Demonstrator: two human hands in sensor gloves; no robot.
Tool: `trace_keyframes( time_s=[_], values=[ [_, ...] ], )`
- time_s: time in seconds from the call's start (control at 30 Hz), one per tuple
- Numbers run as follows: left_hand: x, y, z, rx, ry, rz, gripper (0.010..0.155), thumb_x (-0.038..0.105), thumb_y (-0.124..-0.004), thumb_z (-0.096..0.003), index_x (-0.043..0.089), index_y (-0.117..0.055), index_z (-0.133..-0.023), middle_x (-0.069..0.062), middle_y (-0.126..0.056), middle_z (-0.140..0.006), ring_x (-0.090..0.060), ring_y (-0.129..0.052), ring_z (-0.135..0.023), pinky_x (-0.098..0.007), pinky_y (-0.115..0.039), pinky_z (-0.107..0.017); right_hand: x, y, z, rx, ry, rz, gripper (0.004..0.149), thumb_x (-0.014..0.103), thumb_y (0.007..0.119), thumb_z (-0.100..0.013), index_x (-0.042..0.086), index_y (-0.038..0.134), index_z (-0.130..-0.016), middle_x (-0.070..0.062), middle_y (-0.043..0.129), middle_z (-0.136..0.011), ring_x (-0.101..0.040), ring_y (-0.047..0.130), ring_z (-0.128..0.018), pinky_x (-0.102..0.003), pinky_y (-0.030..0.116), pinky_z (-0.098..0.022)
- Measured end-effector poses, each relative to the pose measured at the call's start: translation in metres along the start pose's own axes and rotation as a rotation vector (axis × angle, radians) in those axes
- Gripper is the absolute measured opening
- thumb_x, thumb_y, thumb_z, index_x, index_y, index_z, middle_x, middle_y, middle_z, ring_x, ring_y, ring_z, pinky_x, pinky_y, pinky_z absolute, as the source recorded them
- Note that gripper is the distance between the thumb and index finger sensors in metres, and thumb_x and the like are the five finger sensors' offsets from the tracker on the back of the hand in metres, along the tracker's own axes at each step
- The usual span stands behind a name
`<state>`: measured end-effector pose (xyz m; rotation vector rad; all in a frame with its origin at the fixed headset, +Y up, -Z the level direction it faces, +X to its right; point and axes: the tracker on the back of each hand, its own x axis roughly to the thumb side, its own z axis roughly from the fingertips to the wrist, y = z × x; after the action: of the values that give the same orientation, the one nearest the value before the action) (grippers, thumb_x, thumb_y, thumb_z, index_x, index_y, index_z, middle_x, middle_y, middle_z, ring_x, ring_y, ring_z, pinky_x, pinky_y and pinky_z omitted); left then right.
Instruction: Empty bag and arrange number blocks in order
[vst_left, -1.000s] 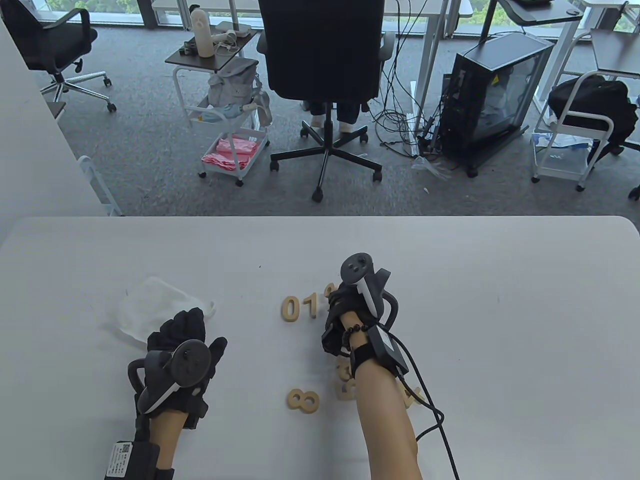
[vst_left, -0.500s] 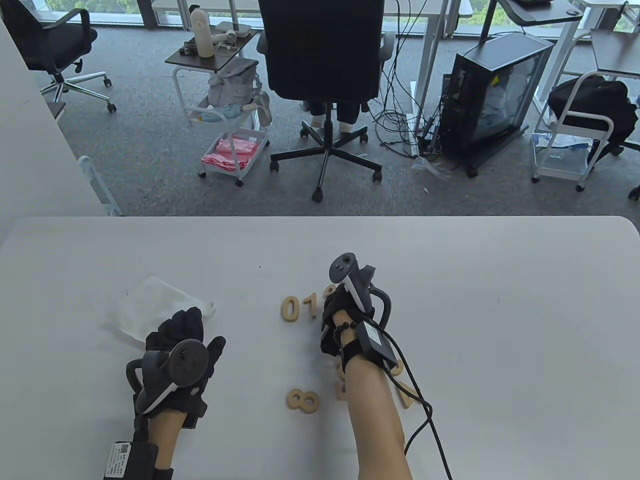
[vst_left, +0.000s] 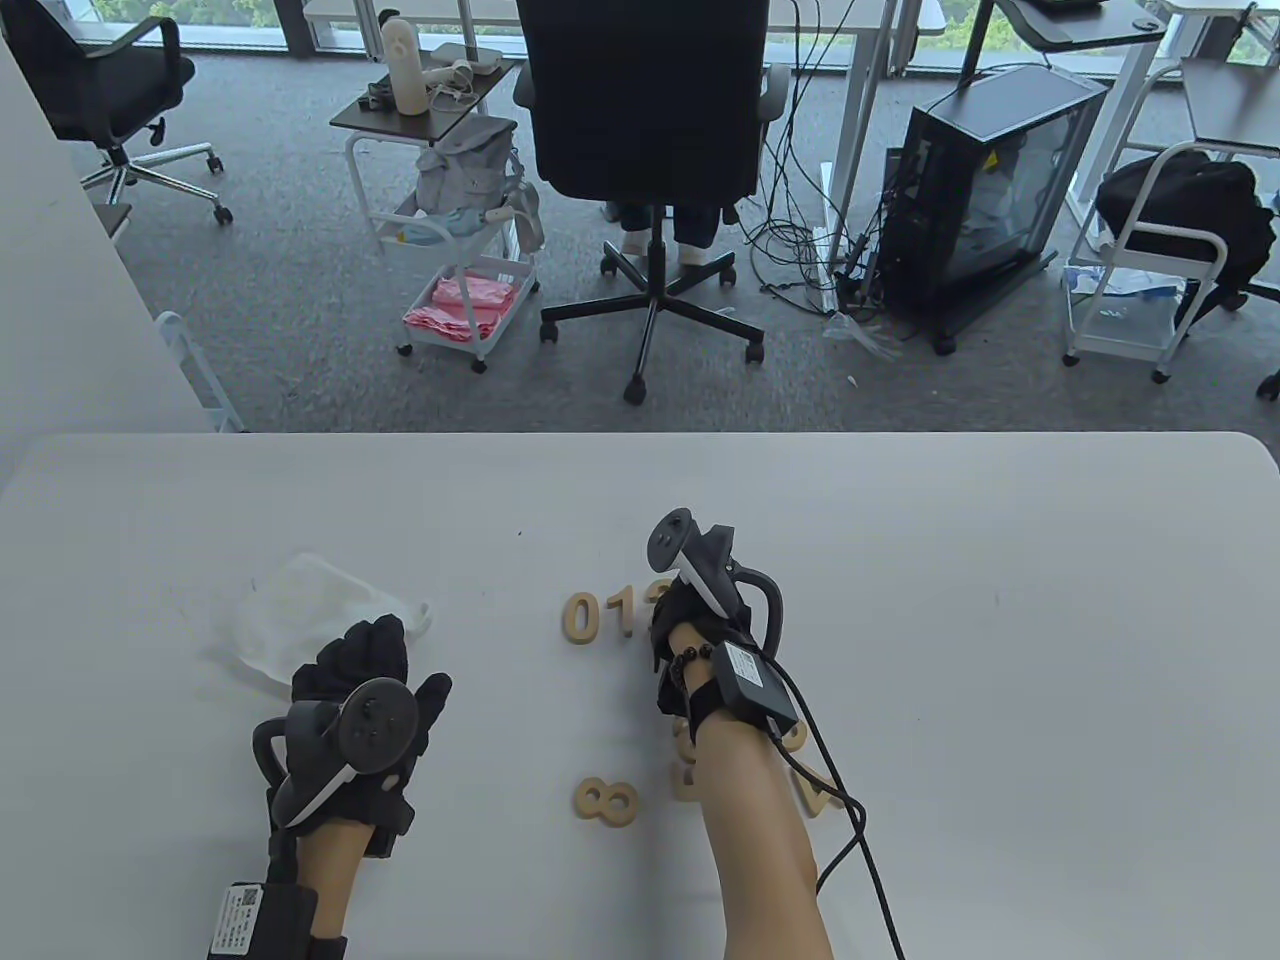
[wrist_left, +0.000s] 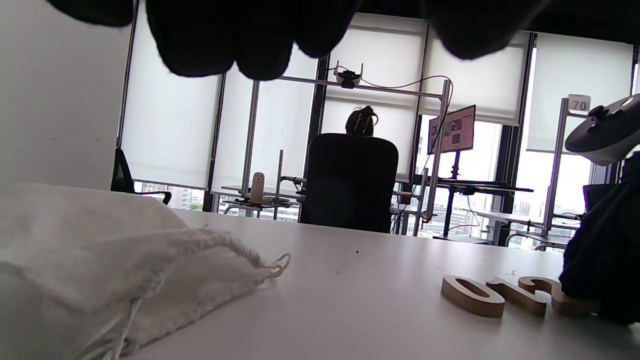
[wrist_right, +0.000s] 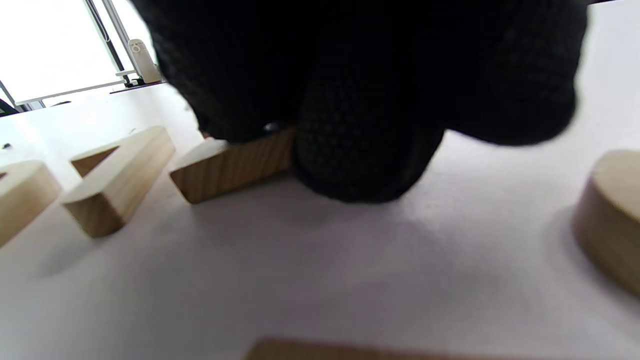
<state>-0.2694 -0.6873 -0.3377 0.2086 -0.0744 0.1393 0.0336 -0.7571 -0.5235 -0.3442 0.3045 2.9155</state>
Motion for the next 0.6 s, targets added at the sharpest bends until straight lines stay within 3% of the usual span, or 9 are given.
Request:
trace_keyframes(
  time_s=[0.3,0.6],
  values=[
    [0.0,0.0,0.0,-0.002,0.001,-0.002,0.079,0.053,-0.066,-0.0538,0.001,-0.051,-0.111,-0.033,-0.058,-0.109,-0.061,-0.069,-0.095,-0.079,-0.053,-0.064,0.001,0.0,0.001,-0.016,-0.016,0.031,0.039,0.031,0.091,-0.044,0.006,0.096,-0.074,-0.015,0.104,-0.058,-0.015,0.108,-0.032,-0.033,0.098,-0.023],
    [0.0,0.001,0.0,0.004,0.003,0.001,0.079,0.053,-0.066,-0.0538,0.001,-0.051,-0.111,-0.033,-0.058,-0.108,-0.061,-0.069,-0.095,-0.079,-0.053,-0.064,0.0,-0.012,0.006,-0.064,-0.039,0.062,0.047,0.035,0.085,-0.048,0.003,0.09,-0.082,-0.016,0.102,-0.064,-0.017,0.109,-0.033,-0.033,0.098,-0.023]
  ],
)
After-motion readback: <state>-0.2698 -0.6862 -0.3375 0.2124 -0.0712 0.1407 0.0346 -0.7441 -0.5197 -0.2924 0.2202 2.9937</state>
